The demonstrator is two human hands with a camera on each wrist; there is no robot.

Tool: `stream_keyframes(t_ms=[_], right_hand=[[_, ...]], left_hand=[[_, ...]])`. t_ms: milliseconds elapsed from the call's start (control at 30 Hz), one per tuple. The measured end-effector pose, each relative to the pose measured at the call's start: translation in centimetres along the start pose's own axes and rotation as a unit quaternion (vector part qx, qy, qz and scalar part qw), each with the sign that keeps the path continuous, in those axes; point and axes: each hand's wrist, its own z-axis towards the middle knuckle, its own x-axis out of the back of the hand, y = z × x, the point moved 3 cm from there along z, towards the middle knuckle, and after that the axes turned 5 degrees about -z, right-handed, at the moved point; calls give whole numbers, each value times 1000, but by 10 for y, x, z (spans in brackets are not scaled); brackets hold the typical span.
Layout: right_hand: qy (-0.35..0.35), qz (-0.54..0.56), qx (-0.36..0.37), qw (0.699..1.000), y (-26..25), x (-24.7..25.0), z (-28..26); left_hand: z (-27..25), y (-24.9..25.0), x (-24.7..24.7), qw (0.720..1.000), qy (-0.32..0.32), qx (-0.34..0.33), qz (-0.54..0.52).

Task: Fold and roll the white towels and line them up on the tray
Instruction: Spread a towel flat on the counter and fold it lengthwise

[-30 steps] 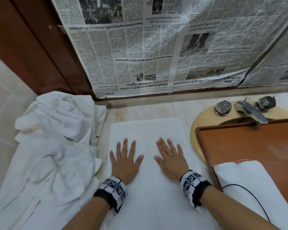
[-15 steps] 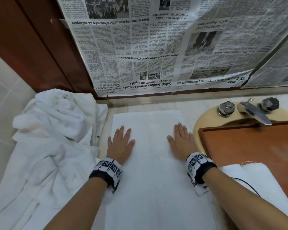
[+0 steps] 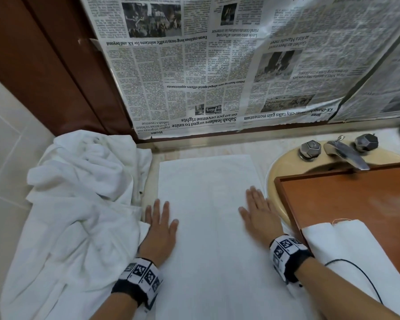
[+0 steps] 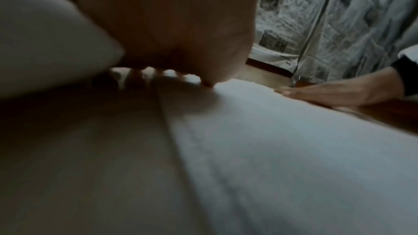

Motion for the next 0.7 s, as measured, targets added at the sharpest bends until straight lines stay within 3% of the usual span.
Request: stream_keyframes(t_ms=[100, 267, 400, 567, 700], right_hand=[[18, 8, 34, 999, -24, -5, -34], [23, 11, 115, 993, -77, -49, -86], [28, 2, 80, 996, -42, -44, -84], [31, 30, -25, 999, 4, -37, -91], [52, 46, 64, 995, -26, -45, -117]], left_hand=[[-22, 19, -8, 999, 16, 0, 32], [-69, 65, -50, 993, 14, -84, 77], [-71, 41, -49, 995, 36, -34, 83], [-84, 27, -45, 996, 36, 10, 77], [-109, 50, -56, 997, 34, -28, 67]])
